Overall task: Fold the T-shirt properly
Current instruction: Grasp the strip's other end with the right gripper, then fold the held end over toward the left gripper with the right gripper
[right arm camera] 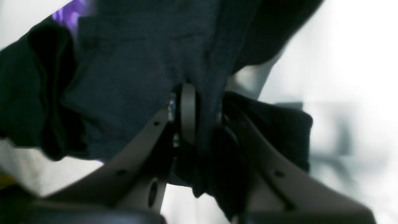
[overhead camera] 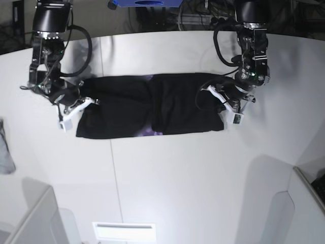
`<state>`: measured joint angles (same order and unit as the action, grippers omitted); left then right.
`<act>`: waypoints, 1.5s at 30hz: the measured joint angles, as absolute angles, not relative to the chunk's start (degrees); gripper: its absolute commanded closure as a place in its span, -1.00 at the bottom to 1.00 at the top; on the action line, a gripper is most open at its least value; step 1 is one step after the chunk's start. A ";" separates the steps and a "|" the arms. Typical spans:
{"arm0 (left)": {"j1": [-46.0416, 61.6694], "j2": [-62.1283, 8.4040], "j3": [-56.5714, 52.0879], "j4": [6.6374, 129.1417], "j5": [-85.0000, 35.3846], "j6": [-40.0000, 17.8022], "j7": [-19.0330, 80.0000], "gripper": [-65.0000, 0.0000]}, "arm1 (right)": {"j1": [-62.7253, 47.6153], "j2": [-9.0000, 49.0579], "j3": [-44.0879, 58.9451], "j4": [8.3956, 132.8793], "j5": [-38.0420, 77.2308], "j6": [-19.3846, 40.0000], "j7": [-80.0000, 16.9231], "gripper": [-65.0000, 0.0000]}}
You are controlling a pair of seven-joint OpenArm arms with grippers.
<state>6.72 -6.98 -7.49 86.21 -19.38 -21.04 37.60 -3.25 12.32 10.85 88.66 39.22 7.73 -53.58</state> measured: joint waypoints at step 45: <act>8.62 -7.77 -7.42 86.89 -19.73 -21.26 36.64 1.00 | -2.87 0.58 -18.09 109.95 33.74 -8.60 -55.05 1.00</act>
